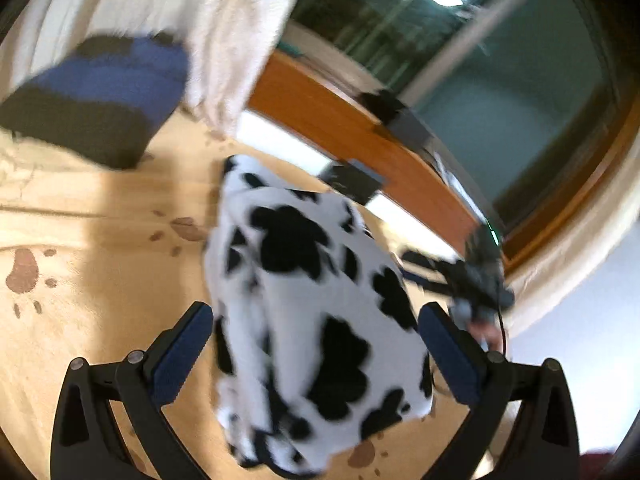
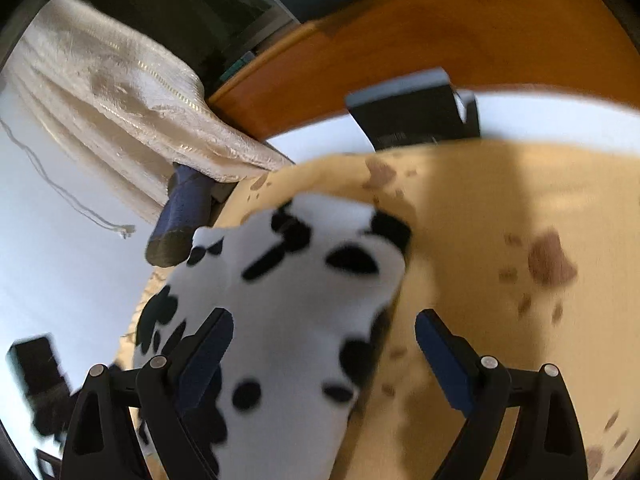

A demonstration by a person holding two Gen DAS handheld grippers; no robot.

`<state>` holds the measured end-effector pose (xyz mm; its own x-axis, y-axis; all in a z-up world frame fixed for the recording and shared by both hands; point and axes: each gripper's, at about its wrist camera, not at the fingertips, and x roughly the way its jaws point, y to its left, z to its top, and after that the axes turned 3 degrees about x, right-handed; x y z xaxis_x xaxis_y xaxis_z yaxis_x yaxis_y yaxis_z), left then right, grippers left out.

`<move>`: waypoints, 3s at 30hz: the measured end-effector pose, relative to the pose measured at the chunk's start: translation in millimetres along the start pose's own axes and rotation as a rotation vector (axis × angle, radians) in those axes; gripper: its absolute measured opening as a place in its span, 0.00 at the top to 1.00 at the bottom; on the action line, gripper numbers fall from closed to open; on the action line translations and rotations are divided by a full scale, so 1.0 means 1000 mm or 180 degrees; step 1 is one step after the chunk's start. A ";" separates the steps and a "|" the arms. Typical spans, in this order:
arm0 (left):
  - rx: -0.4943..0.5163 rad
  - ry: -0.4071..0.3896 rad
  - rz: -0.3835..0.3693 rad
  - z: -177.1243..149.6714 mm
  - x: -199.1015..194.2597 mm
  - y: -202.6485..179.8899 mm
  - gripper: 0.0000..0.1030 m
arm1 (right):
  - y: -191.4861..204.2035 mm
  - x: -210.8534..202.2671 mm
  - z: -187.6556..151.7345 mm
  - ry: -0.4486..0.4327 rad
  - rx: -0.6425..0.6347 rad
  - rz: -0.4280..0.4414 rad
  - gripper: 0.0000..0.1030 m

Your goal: Fold clothes

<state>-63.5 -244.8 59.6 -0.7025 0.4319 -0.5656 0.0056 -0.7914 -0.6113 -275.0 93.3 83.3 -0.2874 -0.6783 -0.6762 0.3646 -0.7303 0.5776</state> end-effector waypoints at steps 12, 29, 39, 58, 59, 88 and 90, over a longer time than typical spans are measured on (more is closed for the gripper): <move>-0.0764 0.0735 -0.0326 0.029 0.084 0.062 0.00 | -0.024 0.001 -0.030 0.0198 0.0473 0.0353 0.08; -0.0866 0.0936 -0.0538 0.028 0.107 0.065 0.00 | -0.019 0.027 -0.031 0.0402 0.0878 0.0636 0.04; -0.0857 0.1012 -0.0588 0.029 0.107 0.067 0.00 | 0.003 0.052 -0.034 0.0587 0.0985 0.0919 0.00; -0.0719 0.1379 -0.0421 0.028 0.124 0.044 0.00 | 0.010 0.051 -0.039 0.0576 0.0871 0.0895 0.00; -0.0775 0.1375 -0.0497 0.029 0.123 0.049 0.00 | 0.011 0.051 -0.040 0.0571 0.0846 0.0887 0.00; -0.0466 0.0876 -0.0623 0.045 0.044 0.014 0.34 | 0.068 0.007 -0.039 0.0017 0.0105 0.0874 0.48; -0.0452 0.0772 -0.0624 0.049 0.018 0.014 0.34 | 0.084 0.003 -0.038 0.0002 0.0003 0.0929 0.48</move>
<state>-110.5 -269.4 67.5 -0.5104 0.6737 -0.5345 -0.0018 -0.6224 -0.7827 -211.9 32.6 112.7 -0.1701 -0.8597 -0.4817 0.4309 -0.5045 0.7482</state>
